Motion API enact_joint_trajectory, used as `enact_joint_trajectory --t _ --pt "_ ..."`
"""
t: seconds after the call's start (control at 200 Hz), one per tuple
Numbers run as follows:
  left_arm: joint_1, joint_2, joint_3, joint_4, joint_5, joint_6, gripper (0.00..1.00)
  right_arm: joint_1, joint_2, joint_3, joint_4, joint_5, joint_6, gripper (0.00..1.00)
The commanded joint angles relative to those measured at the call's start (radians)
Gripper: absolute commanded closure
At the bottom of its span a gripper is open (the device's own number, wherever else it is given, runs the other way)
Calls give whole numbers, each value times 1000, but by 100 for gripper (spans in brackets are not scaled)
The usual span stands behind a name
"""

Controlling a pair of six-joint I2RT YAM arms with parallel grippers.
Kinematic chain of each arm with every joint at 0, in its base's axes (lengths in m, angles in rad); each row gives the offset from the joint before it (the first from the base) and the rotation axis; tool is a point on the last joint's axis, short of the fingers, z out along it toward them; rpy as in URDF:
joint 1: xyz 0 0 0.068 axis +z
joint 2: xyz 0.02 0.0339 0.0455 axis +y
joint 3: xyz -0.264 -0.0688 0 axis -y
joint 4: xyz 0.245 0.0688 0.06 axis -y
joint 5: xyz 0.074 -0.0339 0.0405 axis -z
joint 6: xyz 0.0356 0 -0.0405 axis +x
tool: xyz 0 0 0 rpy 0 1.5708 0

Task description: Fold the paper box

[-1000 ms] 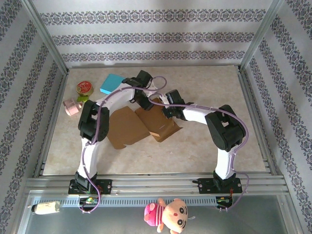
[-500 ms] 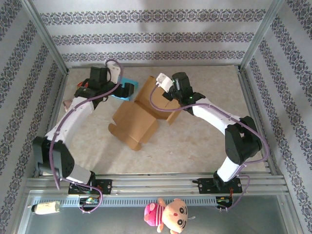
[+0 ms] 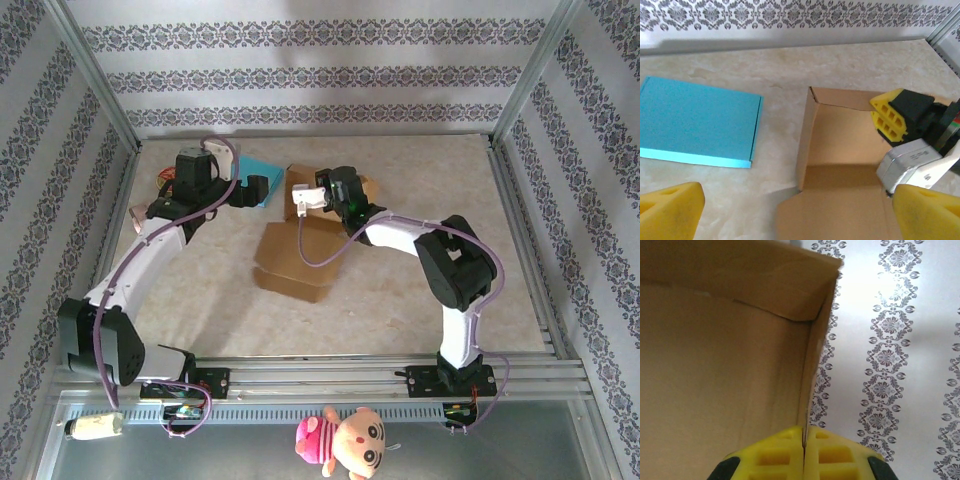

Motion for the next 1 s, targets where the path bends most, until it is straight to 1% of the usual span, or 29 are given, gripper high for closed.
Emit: enact_joint_trajectory --t 0.0,0.195,0.23,0.29,0.345,0.43,0.465,0.52,0.59,0.665,0.725,0.78,0.854,0.954,0.994 --pt "11 31 1 47 38 -59 3 34 25 -78 143 22 -64 95" --pt "10 119 41 46 81 -133 2 58 -32 -161 152 1 43 76" --pt "8 136 54 48 84 -145 2 62 -43 -165 152 5 57 75" --pt "8 167 75 63 81 -164 2 67 -68 -171 151 8 82 75" --pt "7 200 94 78 69 -188 3 71 -102 -173 135 -7 119 78" --pt "6 268 168 33 71 -227 5 72 -146 -172 98 -31 162 92" --pt "6 291 202 -1 70 -233 5 72 -153 -170 98 -25 148 95" --pt "4 306 230 -23 43 -238 5 71 -148 -159 128 8 107 96" --pt "2 289 219 14 18 -242 5 60 -127 -128 165 46 20 95" --pt "3 261 195 43 -20 -248 5 39 -89 -85 250 71 -89 94" --pt "4 256 197 43 -44 -264 5 30 -60 -56 321 72 -165 93" --pt "8 268 224 1 -66 -316 6 29 -40 -46 364 57 -219 93" --pt "15 299 273 -49 -22 -363 7 31 -13 -53 418 34 -262 93" --pt "16 369 337 -95 94 -401 7 39 30 -79 473 22 -270 93" --pt "15 403 366 -126 116 -408 7 41 54 -86 500 20 -280 93"
